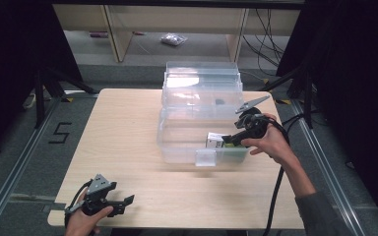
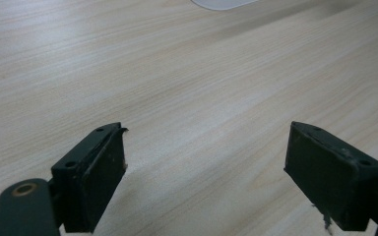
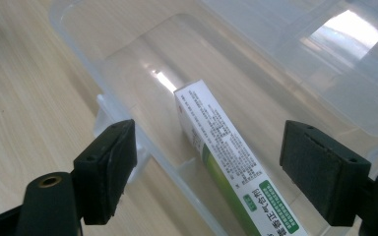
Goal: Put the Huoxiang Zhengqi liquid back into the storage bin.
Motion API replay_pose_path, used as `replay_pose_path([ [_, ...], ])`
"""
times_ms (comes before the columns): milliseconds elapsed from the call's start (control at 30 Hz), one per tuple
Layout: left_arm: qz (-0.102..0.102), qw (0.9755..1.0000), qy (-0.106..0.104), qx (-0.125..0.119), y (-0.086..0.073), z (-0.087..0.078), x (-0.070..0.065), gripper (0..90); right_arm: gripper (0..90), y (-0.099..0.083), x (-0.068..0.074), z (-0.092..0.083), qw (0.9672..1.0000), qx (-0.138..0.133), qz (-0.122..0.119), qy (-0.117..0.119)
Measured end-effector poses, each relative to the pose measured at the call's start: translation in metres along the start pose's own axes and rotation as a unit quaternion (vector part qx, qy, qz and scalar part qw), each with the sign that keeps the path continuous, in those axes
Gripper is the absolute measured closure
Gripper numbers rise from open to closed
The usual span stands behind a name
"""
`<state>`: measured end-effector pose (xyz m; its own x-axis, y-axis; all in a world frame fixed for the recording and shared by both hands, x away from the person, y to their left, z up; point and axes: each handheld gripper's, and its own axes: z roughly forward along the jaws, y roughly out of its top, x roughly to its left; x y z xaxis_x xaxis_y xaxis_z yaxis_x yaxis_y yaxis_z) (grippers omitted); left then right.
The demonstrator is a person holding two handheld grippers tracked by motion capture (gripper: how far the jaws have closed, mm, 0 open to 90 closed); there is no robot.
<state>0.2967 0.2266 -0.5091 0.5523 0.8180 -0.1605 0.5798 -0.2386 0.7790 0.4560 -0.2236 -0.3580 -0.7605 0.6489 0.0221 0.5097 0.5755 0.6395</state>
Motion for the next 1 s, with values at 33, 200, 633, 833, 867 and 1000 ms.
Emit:
replay_pose_path([
  [33,-0.001,1.0,-0.001,-0.001,0.0,0.0,0.0,14.7,23.0,-0.001,0.003,-0.002,0.9999,0.0,0.013,0.002],
  [200,0.006,1.0,0.001,0.008,0.0,-0.003,0.003,14.7,23.1,-0.007,0.008,0.0,0.9998,-0.021,0.003,-0.005],
  [633,0.007,0.9999,0.0,0.009,0.0,-0.002,0.002,14.7,22.7,-0.018,0.025,-0.004,0.9993,-0.036,0.009,0.01],
  [833,0.004,1.0,-0.002,0.007,0.0,-0.001,0.001,14.8,22.3,-0.021,0.032,-0.004,0.9984,-0.052,0.02,0.012],
  [867,0.005,1.0,-0.002,0.007,0.0,-0.002,0.001,14.7,22.1,-0.022,0.033,-0.006,0.9989,-0.039,0.024,0.012],
  [1000,0.003,1.0,-0.002,0.007,0.0,-0.002,0.001,14.7,21.3,-0.025,0.035,-0.003,0.9982,-0.057,0.011,0.013],
])
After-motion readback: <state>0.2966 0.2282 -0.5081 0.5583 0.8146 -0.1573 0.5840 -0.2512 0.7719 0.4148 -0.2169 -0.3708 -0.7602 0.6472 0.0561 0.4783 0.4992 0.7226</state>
